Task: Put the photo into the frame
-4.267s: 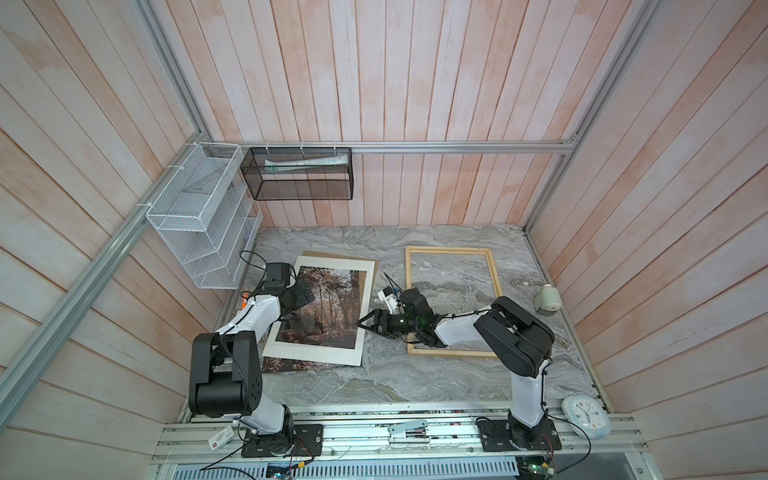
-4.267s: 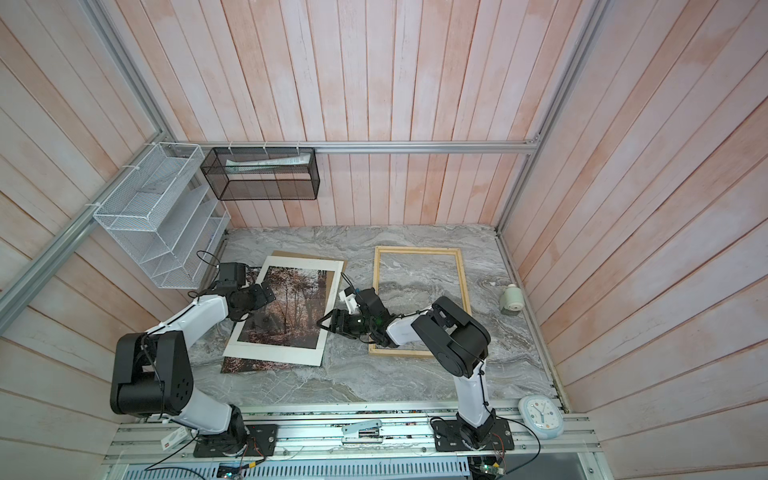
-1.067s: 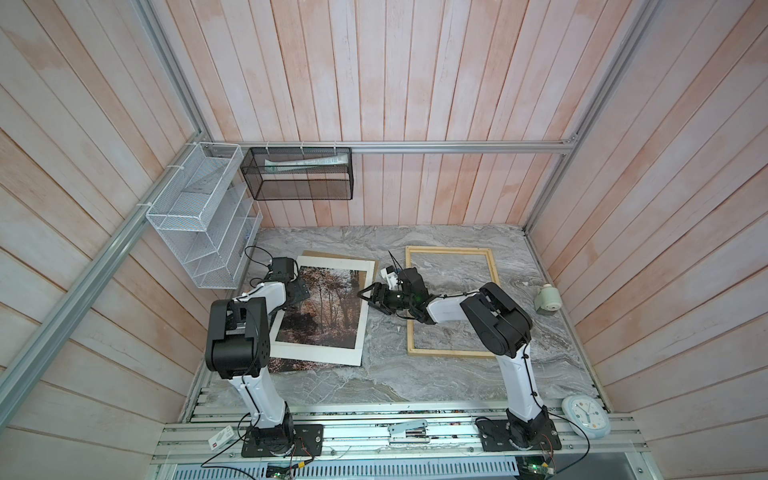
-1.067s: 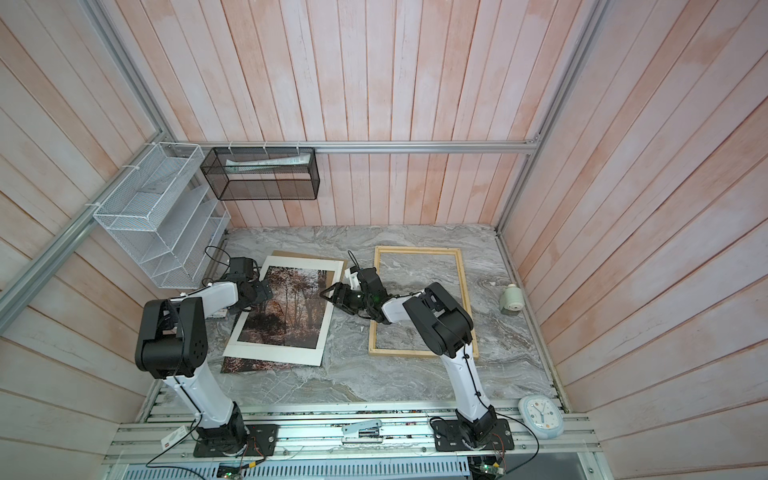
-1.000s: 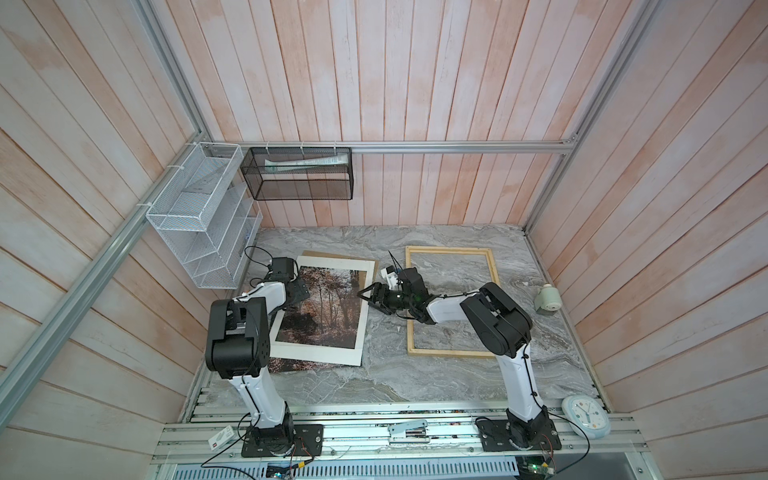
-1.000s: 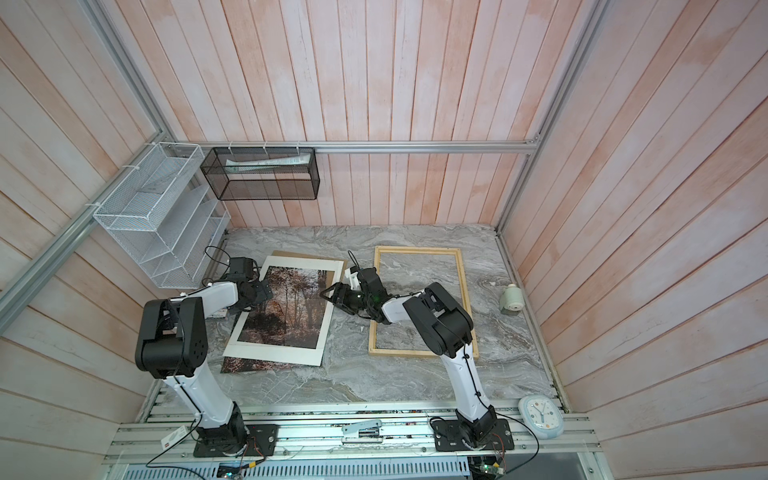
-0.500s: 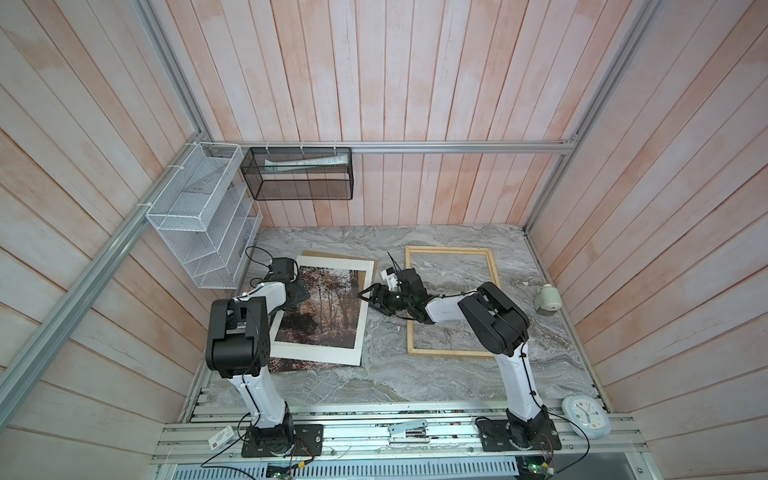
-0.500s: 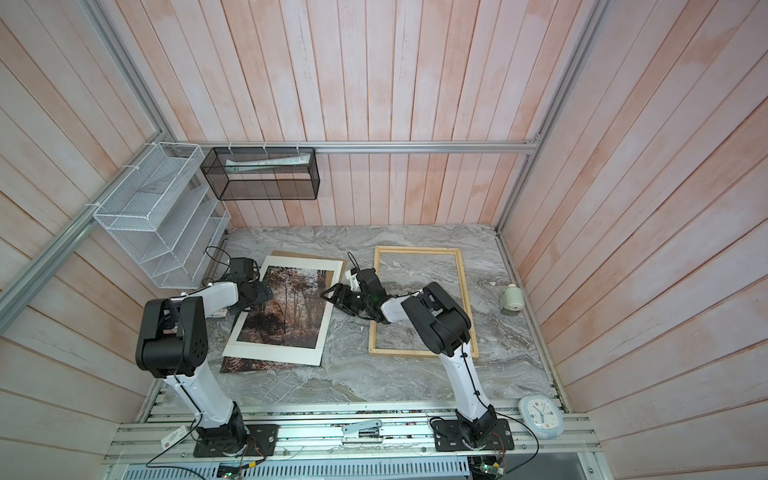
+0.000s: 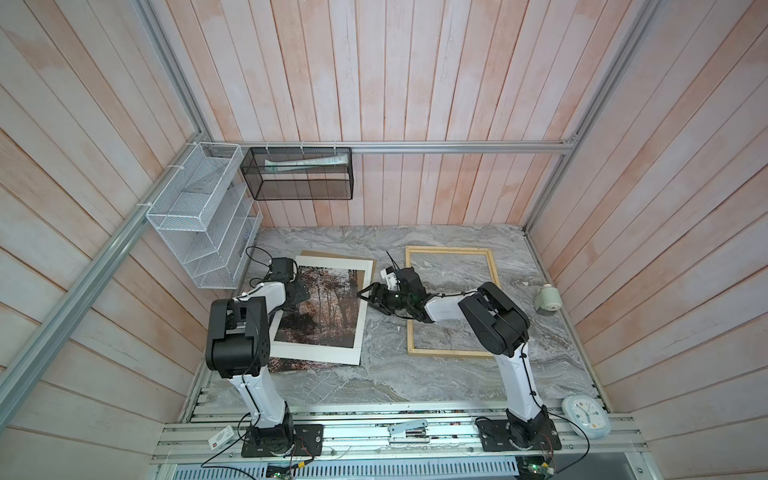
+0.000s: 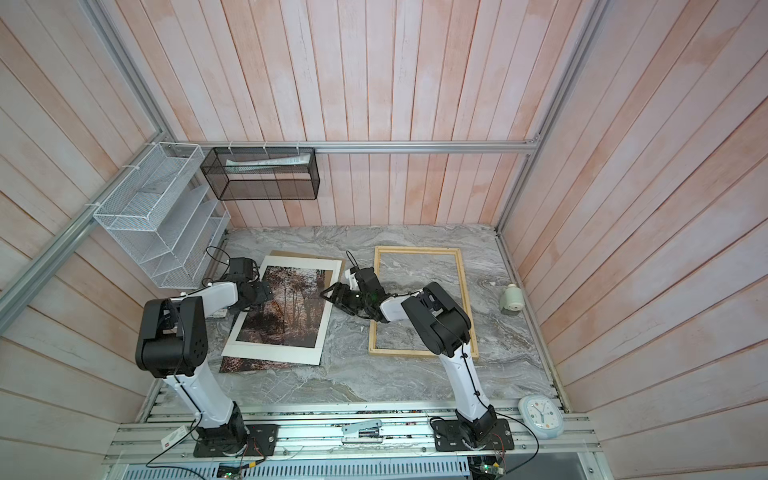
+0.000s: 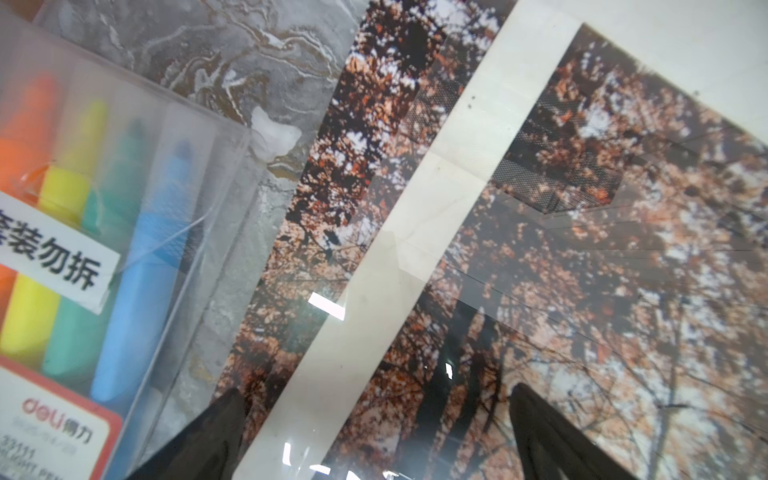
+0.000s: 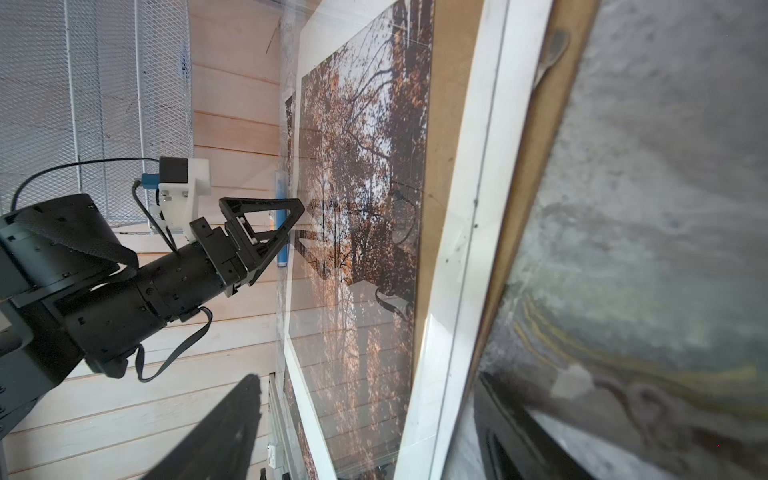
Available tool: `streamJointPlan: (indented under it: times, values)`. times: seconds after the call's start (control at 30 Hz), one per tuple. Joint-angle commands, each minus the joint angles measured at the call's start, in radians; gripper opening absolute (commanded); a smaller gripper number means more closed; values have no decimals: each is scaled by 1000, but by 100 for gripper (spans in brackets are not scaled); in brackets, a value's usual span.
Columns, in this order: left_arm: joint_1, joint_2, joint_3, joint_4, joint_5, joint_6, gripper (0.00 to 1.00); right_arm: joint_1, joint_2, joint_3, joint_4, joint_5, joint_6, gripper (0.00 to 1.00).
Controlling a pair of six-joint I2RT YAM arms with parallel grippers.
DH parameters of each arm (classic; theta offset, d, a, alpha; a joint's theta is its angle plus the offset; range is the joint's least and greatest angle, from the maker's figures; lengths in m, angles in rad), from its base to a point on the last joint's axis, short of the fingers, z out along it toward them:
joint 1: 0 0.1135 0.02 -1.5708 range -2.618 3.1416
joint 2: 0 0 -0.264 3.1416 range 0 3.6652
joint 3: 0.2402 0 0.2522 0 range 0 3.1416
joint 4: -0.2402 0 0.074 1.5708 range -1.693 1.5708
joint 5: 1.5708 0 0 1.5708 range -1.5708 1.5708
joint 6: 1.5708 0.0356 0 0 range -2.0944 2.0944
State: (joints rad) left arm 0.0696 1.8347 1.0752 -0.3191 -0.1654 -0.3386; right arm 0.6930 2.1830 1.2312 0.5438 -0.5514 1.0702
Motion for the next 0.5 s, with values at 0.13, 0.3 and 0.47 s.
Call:
streamJointPlan:
  times: [0.13, 0.3, 0.47]
  values:
    - [4, -16, -17, 32, 74, -8, 100, 7, -88, -5, -72, 65, -59, 81]
    - [4, -53, -76, 68, 130, -36, 100, 5, -54, 25, -90, 65, -57, 81]
    - [-4, -81, -120, 90, 164, -56, 100, 5, -18, 53, -93, 52, -53, 81]
